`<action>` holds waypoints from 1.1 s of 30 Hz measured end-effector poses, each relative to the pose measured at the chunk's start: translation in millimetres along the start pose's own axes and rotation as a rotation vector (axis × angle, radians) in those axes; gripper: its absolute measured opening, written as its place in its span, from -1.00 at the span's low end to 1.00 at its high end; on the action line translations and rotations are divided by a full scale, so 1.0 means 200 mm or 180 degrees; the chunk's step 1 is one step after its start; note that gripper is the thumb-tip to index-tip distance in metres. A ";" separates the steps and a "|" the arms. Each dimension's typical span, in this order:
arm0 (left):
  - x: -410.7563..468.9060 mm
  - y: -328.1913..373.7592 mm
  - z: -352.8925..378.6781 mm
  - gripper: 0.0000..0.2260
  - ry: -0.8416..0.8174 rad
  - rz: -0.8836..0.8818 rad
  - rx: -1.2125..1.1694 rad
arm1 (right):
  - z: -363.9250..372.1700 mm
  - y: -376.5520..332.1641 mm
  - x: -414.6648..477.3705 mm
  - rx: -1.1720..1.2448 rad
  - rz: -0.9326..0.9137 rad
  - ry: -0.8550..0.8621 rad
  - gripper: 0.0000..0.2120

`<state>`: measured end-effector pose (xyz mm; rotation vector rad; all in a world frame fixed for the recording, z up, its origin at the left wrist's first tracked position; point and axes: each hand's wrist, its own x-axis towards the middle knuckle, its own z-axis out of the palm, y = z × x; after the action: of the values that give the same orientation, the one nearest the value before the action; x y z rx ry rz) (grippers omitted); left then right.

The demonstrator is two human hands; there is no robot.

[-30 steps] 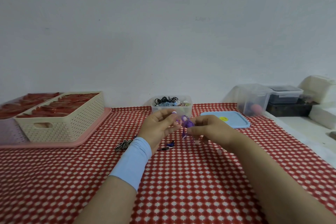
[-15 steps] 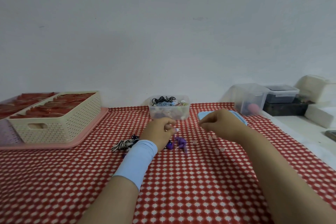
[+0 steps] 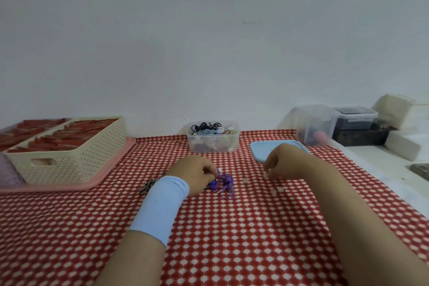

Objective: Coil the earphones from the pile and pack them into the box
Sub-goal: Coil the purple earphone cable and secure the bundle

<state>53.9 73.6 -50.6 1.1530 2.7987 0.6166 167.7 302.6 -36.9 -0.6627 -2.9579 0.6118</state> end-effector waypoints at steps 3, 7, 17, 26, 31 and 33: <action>-0.02 -0.01 0.00 -0.81 -0.0345 0.0031 0.0003 | 0.04 -0.02 0.00 -0.0043 -0.0023 -0.0030 -0.84; -0.03 -0.02 -0.02 -0.79 -0.0243 -0.0056 -0.0340 | -0.01 -0.04 -0.03 0.0100 -0.0030 0.0010 -0.79; -0.05 0.00 -0.03 -0.83 -0.0398 0.0127 -0.0232 | -0.09 -0.07 -0.12 0.0137 0.0199 -0.1157 -0.78; -0.04 0.02 0.00 -0.87 0.0349 0.0066 -0.1261 | 0.05 -0.19 -0.08 0.1223 -0.0566 -0.0270 -0.94; -0.05 0.03 0.00 -0.80 0.0450 0.0148 -0.1597 | 0.12 -0.20 -0.06 0.1011 -0.0562 -0.0428 -0.93; -0.05 0.03 0.00 -0.81 0.0406 0.0127 -0.1585 | 0.12 -0.20 -0.06 0.0898 -0.0566 -0.0470 -0.95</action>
<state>65.3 71.1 -49.5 1.0910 2.4906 1.3348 158.8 256.3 -43.0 -0.3397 -2.9295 1.0737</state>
